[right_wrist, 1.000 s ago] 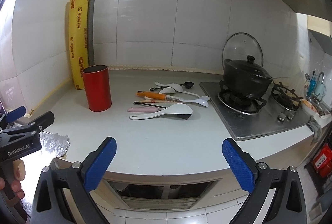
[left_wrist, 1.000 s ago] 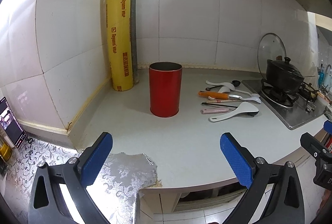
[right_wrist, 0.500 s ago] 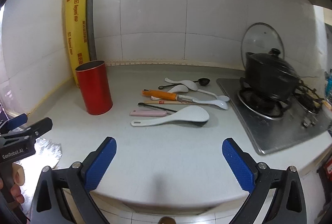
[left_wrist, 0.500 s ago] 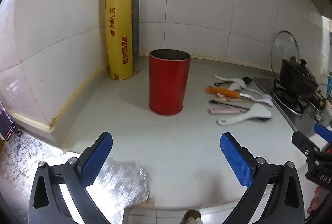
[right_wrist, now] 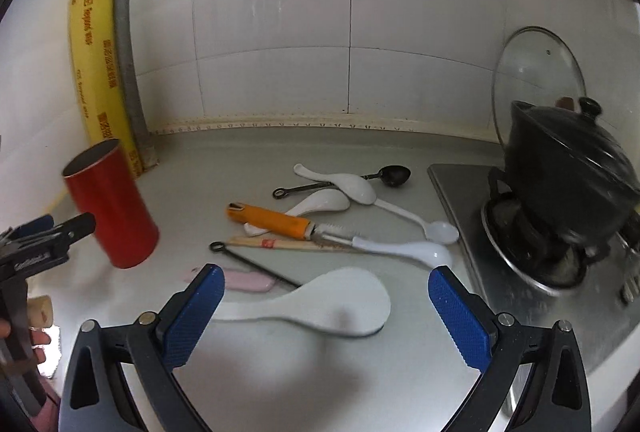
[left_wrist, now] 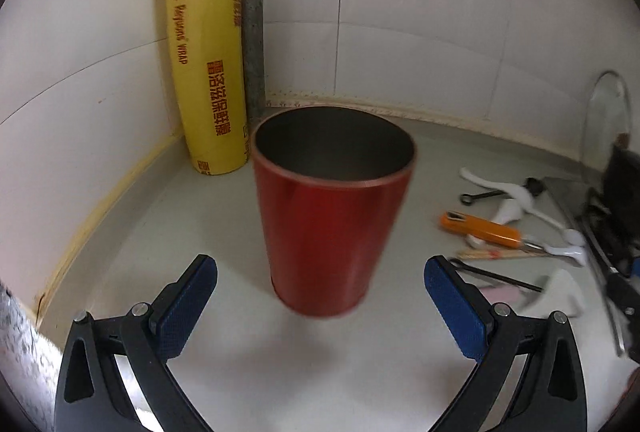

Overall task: Organize utensils
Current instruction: 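Bring the left tool to the red holder while the right tool approaches the utensils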

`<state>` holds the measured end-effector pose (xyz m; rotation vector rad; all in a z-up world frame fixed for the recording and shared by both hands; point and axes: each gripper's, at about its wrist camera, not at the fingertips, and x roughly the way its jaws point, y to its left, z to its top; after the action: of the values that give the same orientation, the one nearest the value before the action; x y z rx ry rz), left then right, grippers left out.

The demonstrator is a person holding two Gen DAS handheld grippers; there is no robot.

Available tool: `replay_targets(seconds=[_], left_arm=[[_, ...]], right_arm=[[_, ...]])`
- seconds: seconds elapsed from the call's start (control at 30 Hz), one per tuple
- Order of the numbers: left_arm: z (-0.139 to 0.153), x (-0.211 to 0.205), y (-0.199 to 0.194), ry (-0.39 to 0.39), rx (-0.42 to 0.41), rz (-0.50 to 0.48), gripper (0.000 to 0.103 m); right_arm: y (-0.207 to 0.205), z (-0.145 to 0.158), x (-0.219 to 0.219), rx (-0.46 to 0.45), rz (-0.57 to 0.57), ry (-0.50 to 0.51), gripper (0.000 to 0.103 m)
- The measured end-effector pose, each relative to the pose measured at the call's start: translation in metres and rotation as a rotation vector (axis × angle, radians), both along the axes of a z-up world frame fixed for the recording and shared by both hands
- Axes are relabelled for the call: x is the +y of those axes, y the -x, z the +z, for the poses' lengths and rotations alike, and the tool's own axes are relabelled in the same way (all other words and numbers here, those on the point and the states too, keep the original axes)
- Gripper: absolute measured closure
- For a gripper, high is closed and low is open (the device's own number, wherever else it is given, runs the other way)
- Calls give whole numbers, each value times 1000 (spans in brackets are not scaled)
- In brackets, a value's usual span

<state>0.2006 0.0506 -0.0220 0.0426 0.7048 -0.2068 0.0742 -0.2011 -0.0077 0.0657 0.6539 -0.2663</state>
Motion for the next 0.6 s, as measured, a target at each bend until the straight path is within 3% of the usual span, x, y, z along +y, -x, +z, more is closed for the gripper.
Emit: replay_targets(seconds=[0.2,0.4,0.6], left_arm=[[-11,-19,-32,-87,22,54,0],[-13,-27,-42,-112,29,72,0],[-16,-32,-49,-104,40,16,0]], right_arm=[[-20,-9,-19,23,36,-27,0],[-27,-20,-30,54,26,-78,0],[-16,-23,-32,76,-55,-94,0]])
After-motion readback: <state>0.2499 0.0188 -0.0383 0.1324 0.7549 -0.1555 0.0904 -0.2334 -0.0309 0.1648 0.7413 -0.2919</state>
